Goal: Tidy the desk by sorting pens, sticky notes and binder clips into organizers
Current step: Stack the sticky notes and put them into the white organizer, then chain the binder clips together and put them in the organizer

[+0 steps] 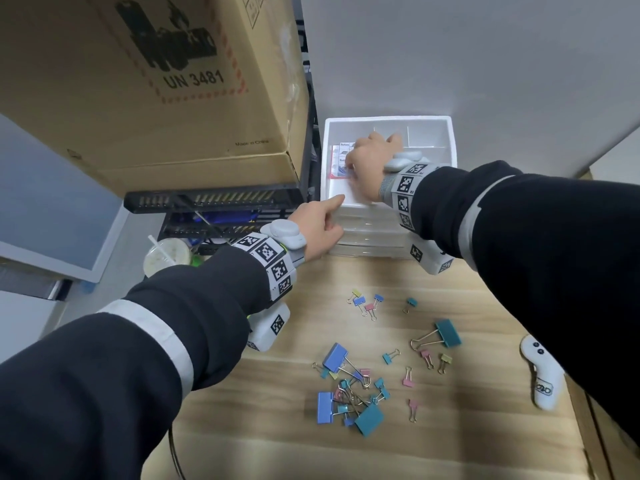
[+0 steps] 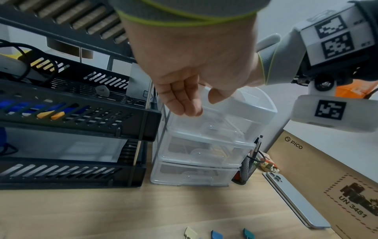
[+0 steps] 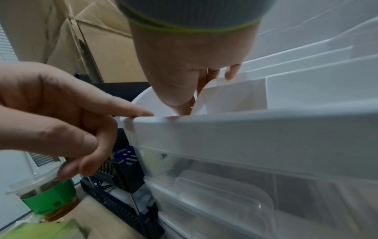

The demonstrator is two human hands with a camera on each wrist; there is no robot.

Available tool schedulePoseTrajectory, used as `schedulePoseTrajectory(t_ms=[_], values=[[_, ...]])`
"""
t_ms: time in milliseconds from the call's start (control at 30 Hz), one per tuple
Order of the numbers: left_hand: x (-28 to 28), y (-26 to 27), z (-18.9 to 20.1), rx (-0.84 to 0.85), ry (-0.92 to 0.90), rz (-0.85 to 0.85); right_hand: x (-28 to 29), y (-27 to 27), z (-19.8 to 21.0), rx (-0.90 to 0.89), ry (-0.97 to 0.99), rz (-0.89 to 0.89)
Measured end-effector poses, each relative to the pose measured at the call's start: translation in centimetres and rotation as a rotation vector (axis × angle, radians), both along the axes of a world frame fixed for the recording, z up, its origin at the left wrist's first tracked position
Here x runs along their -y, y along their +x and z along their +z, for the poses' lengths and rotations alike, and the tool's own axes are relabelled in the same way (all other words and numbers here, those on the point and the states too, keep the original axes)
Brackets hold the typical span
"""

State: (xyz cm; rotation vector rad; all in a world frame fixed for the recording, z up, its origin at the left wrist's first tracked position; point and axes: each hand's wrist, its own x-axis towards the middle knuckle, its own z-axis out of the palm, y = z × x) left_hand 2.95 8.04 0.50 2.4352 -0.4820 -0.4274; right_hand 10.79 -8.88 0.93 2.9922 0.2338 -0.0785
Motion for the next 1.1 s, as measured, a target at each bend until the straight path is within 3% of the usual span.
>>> schedulePoseTrajectory(t_ms=[233,300,400,600,767,933,1100], values=[[-2.0,-0.9,-0.4,0.094,-0.029,-0.028,2.3,-4.5,0.1,0.357,0.467,0.104],[-2.5,-1.9,-0.5,0.163,0.041,-0.063,3.5,-6.3,-0.1,0.388,0.529,0.154],[-2.9,-3.6,-1.3,0.137,0.17,-0.114,5.4,-9.5,-0.4,0.406,0.616,0.179],[-3.2,-6.8,-6.0,-0.081,0.427,-0.224,8.2,-15.5,-3.3,0.336,0.664,0.063],[-2.8,-9.8,-9.6,-0.26,0.546,-0.315,9.8,-20.1,-9.1,0.004,0.577,-0.008],[-2.5,-11.8,-11.7,-0.215,0.596,-0.429,10.9,-23.5,-14.2,-0.263,0.444,-0.109],[-2.2,-13.4,-13.3,-0.173,0.626,-0.545,11.5,-26.0,-16.0,-0.288,0.447,-0.129]])
